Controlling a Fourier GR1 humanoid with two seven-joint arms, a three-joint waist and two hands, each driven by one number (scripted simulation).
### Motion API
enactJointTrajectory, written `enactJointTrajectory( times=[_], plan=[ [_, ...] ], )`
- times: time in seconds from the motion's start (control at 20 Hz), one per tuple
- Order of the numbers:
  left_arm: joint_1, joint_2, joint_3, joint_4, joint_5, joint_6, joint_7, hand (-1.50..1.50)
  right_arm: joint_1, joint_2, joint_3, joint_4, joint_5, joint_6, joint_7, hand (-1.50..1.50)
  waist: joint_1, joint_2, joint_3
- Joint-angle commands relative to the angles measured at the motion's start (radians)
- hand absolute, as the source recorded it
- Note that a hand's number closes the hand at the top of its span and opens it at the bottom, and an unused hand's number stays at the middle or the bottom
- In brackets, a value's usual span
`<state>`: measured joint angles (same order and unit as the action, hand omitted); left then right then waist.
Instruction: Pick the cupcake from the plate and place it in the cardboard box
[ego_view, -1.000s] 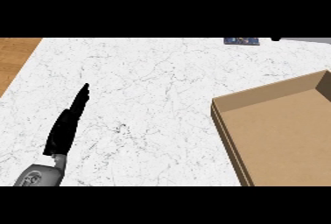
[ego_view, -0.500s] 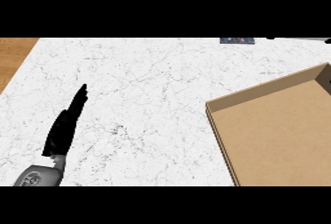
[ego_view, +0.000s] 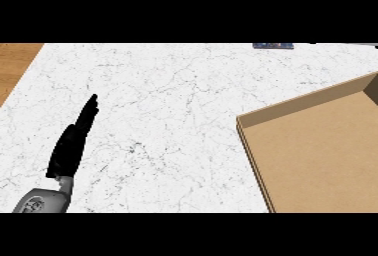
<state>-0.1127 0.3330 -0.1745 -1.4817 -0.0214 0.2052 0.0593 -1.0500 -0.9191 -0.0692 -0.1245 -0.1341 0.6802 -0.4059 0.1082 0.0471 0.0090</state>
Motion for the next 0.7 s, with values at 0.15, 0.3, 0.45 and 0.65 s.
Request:
enactJointTrajectory(
  times=[0.15, 0.3, 0.45, 0.65],
  plan=[
    [0.005, 0.009, 0.005, -0.006, 0.003, -0.010, 0.004, 0.00, 0.013, -0.122, -0.078, 0.083, -0.068, 0.039, 0.040, -1.50, 0.000, 0.017, 0.006],
    [0.002, -0.002, -0.007, -0.016, -0.006, -0.002, -0.002, 0.00, 0.016, -0.133, -0.108, 0.104, -0.097, 0.038, 0.056, -1.50, 0.010, 0.025, 0.010],
    [-0.010, -0.011, -0.006, -0.016, -0.002, 0.000, 0.002, 0.00, 0.021, -0.156, -0.113, 0.092, -0.102, 0.061, 0.052, -1.50, 0.006, 0.030, 0.012],
    [-0.006, -0.008, 0.002, -0.021, 0.005, -0.002, -0.003, 0.00, 0.040, -0.185, -0.109, 0.080, -0.099, 0.106, 0.063, -1.50, 0.009, 0.030, 0.014]
  ],
)
